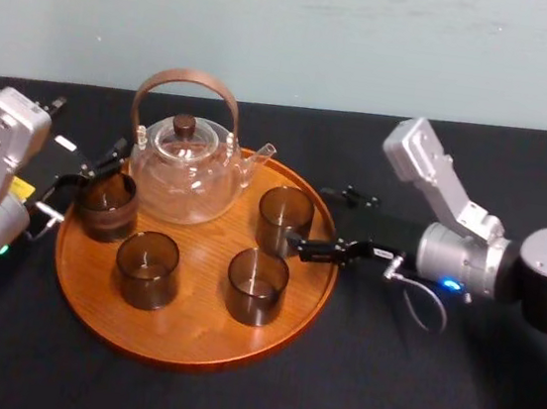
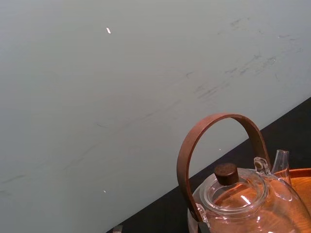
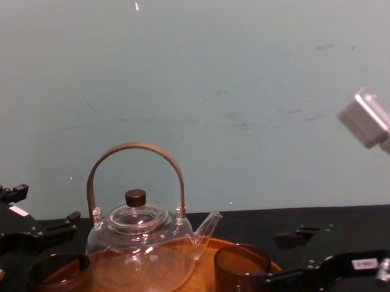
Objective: Pick up the glass from the table and place it on the tray.
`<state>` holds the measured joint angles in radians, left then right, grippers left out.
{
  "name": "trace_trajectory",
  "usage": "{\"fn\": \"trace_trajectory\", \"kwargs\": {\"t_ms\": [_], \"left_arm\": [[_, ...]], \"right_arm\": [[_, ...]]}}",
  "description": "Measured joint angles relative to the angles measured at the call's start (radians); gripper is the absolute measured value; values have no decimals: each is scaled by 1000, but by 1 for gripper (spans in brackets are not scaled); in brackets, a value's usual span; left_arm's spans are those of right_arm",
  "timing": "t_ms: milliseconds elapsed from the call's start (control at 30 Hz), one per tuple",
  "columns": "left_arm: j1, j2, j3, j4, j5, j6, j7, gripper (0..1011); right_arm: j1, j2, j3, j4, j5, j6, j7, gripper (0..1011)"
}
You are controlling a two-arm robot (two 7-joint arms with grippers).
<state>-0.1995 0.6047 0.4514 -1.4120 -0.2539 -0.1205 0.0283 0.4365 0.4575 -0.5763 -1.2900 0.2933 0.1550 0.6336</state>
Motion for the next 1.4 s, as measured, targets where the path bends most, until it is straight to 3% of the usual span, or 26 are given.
{"fn": "trace_trajectory", "kwargs": {"t_ms": [333, 633, 833, 1133, 1400], "left_arm": [[0, 0, 0, 0, 0, 0, 0, 1001], [0, 0, 0, 0, 0, 0, 0, 1001], [0, 0, 0, 0, 0, 0, 0, 1001], [0, 0, 0, 0, 0, 0, 0, 1001], [0, 0, 0, 0, 0, 0, 0, 1001]], "right_arm": [[-77, 101, 51, -120, 51, -14, 4, 1002], [-156, 144, 123, -203, 85, -59, -65, 1002], [-219, 133, 189, -246, 78, -95, -178, 1002], [-319, 80, 268, -279, 13, -164, -360, 1002], [-367, 37, 296, -269, -26, -195, -430, 1002]]}}
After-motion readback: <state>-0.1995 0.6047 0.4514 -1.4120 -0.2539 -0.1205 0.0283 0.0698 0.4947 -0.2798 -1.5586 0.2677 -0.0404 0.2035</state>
